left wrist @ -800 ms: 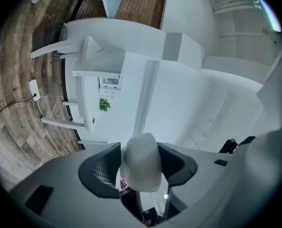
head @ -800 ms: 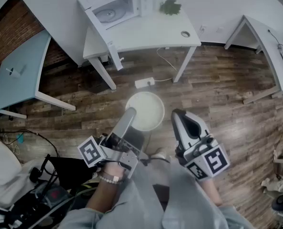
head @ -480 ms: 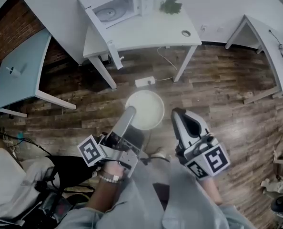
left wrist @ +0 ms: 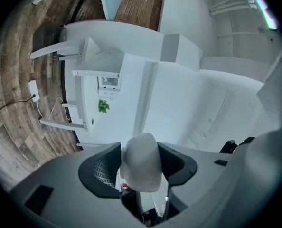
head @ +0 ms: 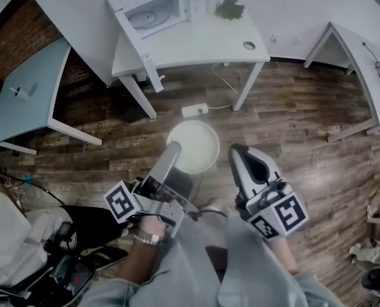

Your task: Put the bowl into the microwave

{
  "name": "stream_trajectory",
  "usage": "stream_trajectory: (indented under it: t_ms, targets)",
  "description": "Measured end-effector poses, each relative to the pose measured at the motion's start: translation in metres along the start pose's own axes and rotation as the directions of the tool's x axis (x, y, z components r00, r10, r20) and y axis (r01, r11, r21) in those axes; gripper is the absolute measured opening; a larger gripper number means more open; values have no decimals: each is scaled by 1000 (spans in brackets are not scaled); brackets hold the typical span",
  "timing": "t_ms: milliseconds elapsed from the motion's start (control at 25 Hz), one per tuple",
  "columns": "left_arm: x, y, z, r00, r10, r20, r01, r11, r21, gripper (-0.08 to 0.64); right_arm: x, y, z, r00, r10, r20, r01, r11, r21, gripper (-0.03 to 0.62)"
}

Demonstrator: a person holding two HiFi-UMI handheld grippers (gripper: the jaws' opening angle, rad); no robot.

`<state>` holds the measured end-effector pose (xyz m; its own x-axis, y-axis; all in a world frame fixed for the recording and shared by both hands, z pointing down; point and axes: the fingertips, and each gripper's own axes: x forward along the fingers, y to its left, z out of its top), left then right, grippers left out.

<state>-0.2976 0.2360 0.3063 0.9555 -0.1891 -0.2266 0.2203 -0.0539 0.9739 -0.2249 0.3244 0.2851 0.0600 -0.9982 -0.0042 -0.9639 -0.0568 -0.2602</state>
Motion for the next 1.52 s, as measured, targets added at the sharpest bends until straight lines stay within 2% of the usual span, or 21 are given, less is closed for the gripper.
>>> stream_trajectory:
  t_ms: [360, 880, 1240, 1520]
  targets:
    - [7, 2, -25, 1000, -11, 21, 11, 1000, 2, 225, -26, -18, 1, 1000, 3, 13, -3, 1000, 21, 2]
    - [26, 10, -57, 1000, -23, 4, 23, 1000, -5, 225, -63, -56, 4, 998, -58, 25, 58, 998, 18, 2]
    - [48, 16, -62, 999, -27, -17, 27, 1000, -15, 225, -76, -89, 9, 992, -124, 30, 124, 992, 6, 2]
    - [85, 33, -59, 998, -30, -52, 28, 999, -23, 225, -63, -123, 11, 989, -149, 14, 149, 989, -7, 2]
